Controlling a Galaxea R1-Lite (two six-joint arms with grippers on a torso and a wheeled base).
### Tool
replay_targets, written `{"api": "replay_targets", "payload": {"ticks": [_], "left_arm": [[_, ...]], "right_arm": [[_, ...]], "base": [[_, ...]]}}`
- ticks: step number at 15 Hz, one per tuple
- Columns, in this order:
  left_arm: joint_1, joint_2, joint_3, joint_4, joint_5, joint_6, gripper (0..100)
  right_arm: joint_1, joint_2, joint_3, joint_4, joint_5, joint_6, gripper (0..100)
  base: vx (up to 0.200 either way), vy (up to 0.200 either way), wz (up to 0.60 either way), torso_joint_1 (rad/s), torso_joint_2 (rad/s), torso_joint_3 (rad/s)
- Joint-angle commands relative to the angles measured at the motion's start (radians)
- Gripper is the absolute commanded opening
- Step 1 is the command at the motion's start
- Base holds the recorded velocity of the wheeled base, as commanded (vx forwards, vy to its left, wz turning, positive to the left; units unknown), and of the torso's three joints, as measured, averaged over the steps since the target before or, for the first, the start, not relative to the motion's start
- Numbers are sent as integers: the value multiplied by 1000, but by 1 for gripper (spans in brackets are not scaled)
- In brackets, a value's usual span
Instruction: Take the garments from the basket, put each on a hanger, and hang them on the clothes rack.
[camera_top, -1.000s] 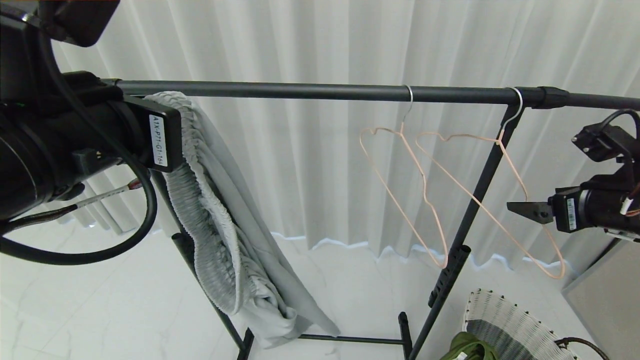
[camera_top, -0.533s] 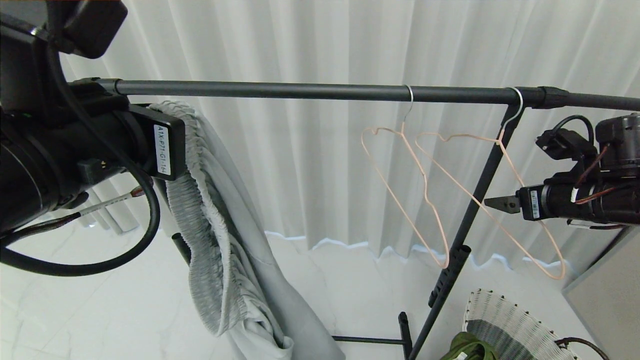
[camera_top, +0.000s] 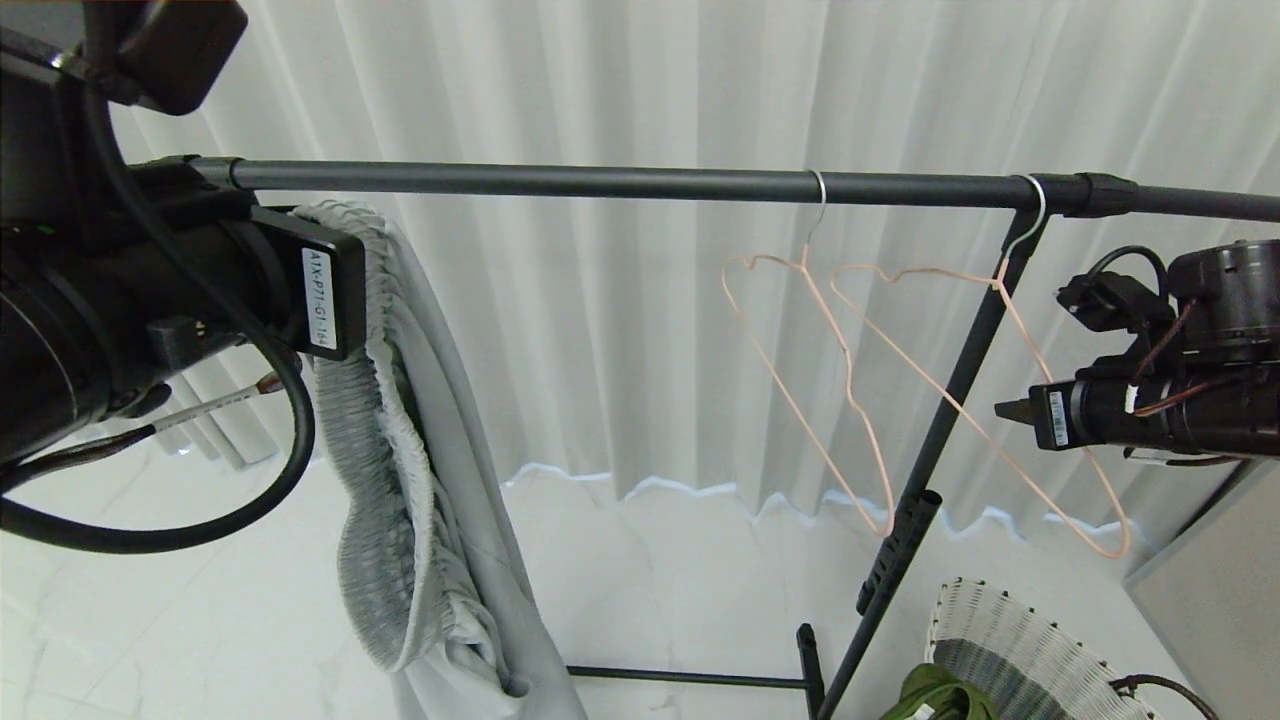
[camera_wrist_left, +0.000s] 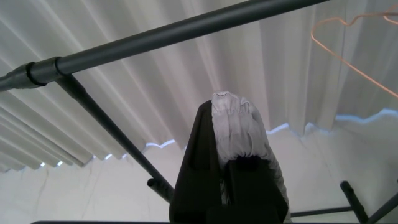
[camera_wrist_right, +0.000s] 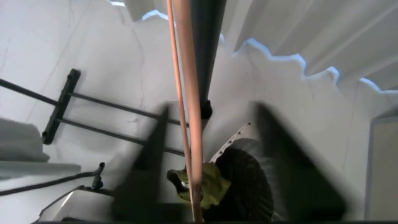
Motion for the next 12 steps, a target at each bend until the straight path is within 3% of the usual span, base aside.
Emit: {"api": "replay_targets", "payload": {"ticks": [1, 7, 12], "left_arm": [[0, -2, 0, 0, 0, 0, 0], [1, -2, 0, 0, 0, 0, 0], [1, -6, 12, -2, 0, -2, 0]], "right_arm": [[0, -4, 0, -1, 0, 0, 0], [5, -89, 23, 1, 0, 0, 0], [43, -251, 120, -1, -3, 22, 0]], "base": [[0, 0, 0, 0, 0, 0], [0, 0, 0, 0, 0, 0], [0, 0, 0, 0, 0, 0]]}}
